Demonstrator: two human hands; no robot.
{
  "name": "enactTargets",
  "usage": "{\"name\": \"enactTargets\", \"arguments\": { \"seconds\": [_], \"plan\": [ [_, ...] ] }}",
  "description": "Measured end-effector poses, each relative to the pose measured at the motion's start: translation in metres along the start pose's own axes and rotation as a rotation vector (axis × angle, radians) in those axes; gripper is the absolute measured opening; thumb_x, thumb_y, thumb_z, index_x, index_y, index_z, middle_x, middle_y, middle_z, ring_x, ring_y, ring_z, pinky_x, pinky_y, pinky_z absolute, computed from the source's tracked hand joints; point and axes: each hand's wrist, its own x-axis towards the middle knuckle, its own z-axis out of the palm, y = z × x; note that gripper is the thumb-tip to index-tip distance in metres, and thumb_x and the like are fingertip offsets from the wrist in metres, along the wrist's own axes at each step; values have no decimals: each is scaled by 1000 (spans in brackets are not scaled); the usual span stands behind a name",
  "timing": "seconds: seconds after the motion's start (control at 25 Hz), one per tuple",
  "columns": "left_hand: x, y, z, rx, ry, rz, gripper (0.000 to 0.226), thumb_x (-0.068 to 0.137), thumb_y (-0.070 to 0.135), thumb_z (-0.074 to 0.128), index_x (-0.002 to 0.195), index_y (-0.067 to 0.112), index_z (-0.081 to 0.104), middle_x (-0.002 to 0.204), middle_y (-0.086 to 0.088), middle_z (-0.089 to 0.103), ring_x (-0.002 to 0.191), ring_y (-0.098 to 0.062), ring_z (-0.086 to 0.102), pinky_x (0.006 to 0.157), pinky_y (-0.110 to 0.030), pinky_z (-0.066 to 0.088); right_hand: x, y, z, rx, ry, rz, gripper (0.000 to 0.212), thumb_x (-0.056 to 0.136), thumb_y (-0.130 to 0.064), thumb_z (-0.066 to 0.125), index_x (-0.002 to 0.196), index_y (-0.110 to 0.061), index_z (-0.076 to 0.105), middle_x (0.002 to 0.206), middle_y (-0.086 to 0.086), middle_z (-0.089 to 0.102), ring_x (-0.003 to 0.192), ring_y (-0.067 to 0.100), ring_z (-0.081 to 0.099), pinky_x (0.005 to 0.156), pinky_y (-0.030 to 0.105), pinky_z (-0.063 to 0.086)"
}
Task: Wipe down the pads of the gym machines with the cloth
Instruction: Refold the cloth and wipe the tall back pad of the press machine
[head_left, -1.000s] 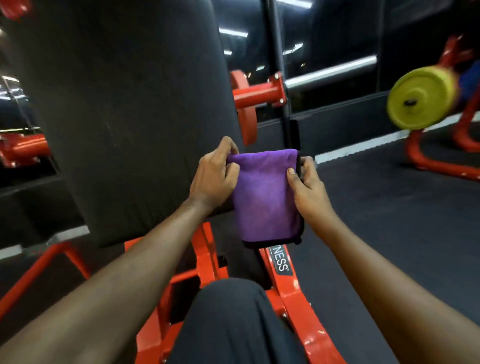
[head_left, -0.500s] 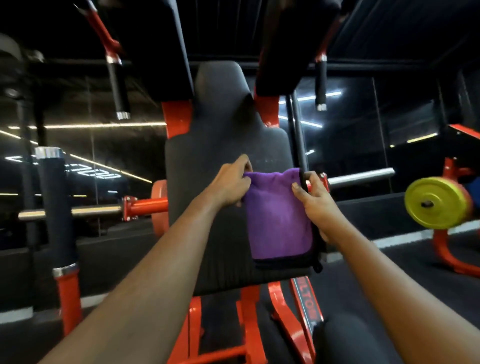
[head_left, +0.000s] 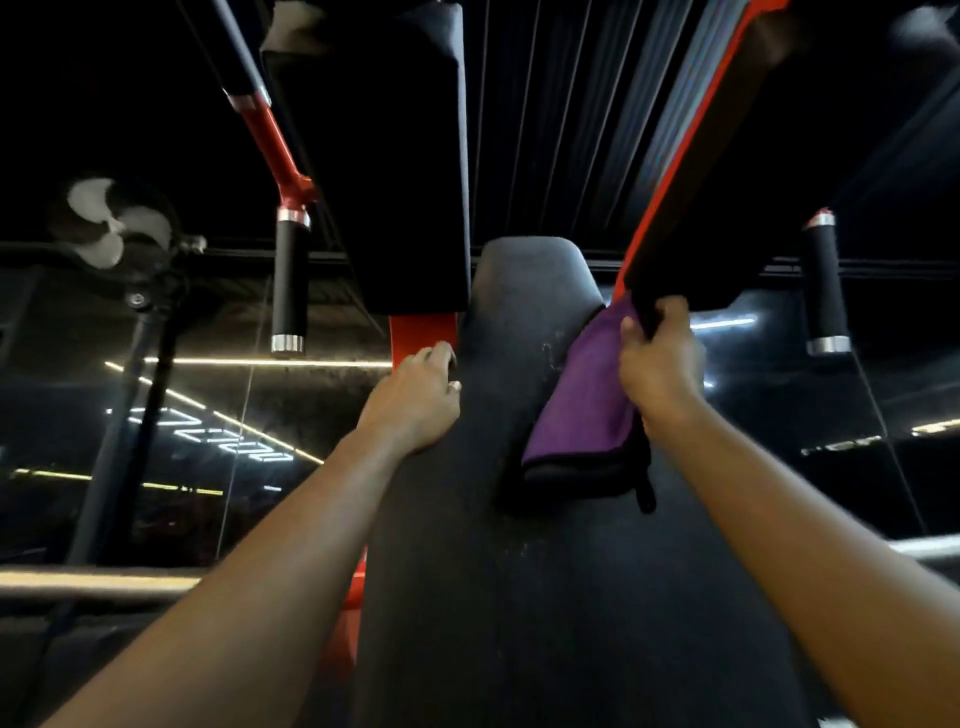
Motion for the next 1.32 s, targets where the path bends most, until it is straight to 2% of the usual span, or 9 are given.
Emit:
{"name": "enactTargets", "arguments": {
  "seconds": [0.12,0.24,0.36,0.52,0.68,0.84,0.96,1.08,1.32],
  "plan": [
    [22,-42,23,19,-47,-80,42,103,33,45,140,13,45,141,-12,52,129,-34,49,105,-48,41,44,-24,51,-168,39,-329,34,100,-28,55,130,-11,51,112,23,68,106,44,64,81,38,48],
    [22,-79,58,37,-165,-54,49,104,43,38,143,14,43,147,-13,48,134,-34,43,111,-48,35,49,-10,107,-517,-396,-571,47,95,-52,55,136,-28,57,132,11,64,122,33,57,94,32,44],
    [17,-94,73,-35,-92,-32,43,105,41,36,138,16,48,140,-5,47,130,-27,41,108,-51,37,25,39,141,-939,-573,-705,64,94,-72,39,152,-47,33,167,-5,23,152,29,13,115,57,16],
    [23,-84,70,10,-35,-50,35,105,42,33,119,17,54,127,-2,47,124,-24,41,101,-48,40,22,58,153,-860,-521,-769,68,93,-78,26,153,-59,2,168,-14,-13,152,28,-25,112,72,-8],
    [21,-83,77,-66,4,-83,16,106,39,35,102,25,42,121,0,49,113,-18,44,95,-41,36,30,54,168,-776,-461,-730,56,98,-65,32,152,-58,18,168,-20,-3,155,25,-17,117,66,8],
    [17,-84,78,-209,-10,-116,17,106,34,37,112,21,47,114,4,48,109,-17,45,97,-40,39,36,69,162,-719,-453,-971,53,97,-53,39,150,-47,37,166,-19,20,157,19,2,120,53,15],
    [15,-86,77,-189,-24,-92,14,105,33,38,107,22,46,117,2,52,110,-17,46,98,-42,39,38,62,162,-652,-380,-851,51,97,-41,46,149,-41,45,164,-18,27,156,20,11,122,49,20],
    [15,-86,78,-191,-29,-103,17,106,33,38,113,21,47,125,0,53,113,-17,45,101,-43,39,27,67,165,-657,-418,-1007,57,89,-40,41,145,-38,51,159,-15,39,152,22,22,119,47,24],
    [15,-86,79,-162,-26,-95,26,106,34,38,124,19,48,131,-1,52,118,-17,45,102,-41,39,25,61,165,-661,-417,-998,58,87,-39,38,143,-35,54,158,-13,41,150,25,26,115,47,29]
  ]
}}
